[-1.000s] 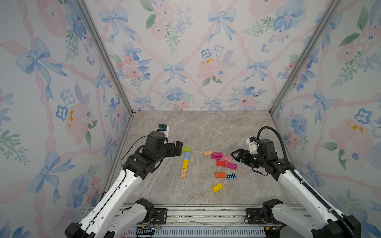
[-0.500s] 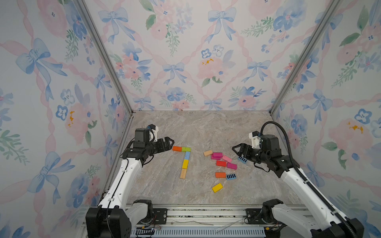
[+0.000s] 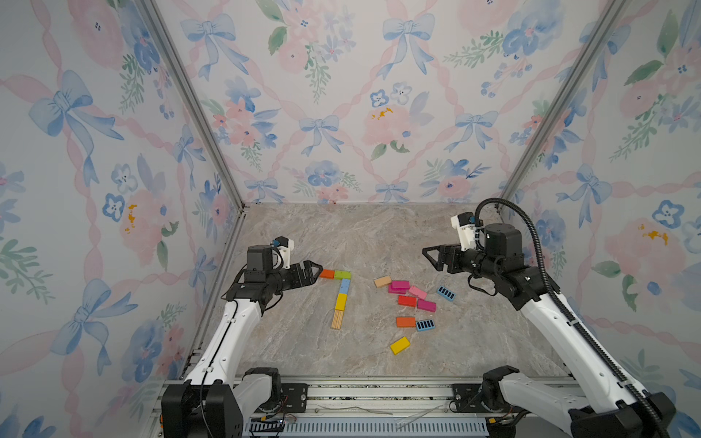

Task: Assemble the number 7 with building blocks
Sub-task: Move the building block to the center of the board.

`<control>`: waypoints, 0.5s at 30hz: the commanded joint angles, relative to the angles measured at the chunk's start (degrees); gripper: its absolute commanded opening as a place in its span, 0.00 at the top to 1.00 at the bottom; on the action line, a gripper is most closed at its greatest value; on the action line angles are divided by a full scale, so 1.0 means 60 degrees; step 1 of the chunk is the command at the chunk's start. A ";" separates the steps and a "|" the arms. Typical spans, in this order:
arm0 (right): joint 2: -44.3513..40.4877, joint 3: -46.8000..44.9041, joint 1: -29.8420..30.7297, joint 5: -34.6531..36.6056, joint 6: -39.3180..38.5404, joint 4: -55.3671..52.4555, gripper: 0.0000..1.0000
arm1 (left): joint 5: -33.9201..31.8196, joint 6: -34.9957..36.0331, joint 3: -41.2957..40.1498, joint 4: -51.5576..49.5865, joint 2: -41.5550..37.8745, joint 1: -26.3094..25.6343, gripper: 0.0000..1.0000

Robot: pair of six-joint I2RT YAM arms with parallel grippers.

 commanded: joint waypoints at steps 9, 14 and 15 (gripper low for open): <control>0.0463 0.0126 0.2086 0.1162 -0.4663 -0.1358 0.16 | -0.1251 0.0301 -0.0696 0.0276 -0.0332 0.0053 0.02; 0.1316 0.0403 0.2827 0.1774 -0.5991 -0.2105 0.18 | -0.1613 0.0316 -0.0736 0.0282 -0.0580 0.0053 0.02; 0.1518 0.0450 0.3008 0.1895 -0.6423 -0.2274 0.18 | -0.1650 0.0304 -0.0750 0.0274 -0.0611 0.0053 0.02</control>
